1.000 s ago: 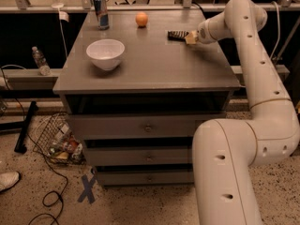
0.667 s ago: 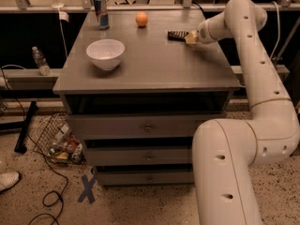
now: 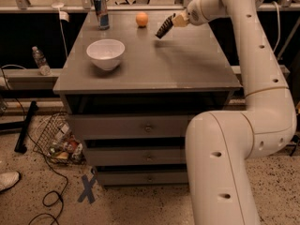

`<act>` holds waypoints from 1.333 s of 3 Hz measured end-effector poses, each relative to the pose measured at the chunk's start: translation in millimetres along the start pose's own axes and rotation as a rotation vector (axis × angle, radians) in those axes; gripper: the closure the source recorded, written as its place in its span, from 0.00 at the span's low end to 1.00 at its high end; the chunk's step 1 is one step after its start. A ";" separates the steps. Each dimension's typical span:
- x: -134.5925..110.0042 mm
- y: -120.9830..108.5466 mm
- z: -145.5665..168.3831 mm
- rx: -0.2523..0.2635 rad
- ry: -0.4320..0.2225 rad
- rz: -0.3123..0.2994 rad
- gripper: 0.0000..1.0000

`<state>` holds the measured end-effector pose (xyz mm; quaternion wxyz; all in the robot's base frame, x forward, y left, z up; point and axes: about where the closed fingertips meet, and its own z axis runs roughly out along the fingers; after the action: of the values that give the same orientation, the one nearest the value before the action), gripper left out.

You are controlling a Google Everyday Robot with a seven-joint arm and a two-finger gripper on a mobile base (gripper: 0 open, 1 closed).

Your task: Move rxbar chocolate near white bowl

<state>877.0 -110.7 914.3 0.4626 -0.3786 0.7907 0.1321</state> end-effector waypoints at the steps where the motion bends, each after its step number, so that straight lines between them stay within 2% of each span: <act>1: -15.4 17.3 -2.1 -0.042 -0.009 -0.047 1.00; 2: -15.3 17.4 -1.9 -0.042 -0.009 -0.047 1.00; 3: -16.8 26.6 -1.5 -0.075 -0.012 -0.055 1.00; 4: -19.3 37.5 -4.6 -0.131 -0.050 -0.047 1.00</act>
Offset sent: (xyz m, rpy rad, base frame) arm -0.0082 0.0156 0.0102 -0.0088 -0.0113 0.0531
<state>852.6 -78.7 927.5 0.4594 -0.4233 0.7594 0.1820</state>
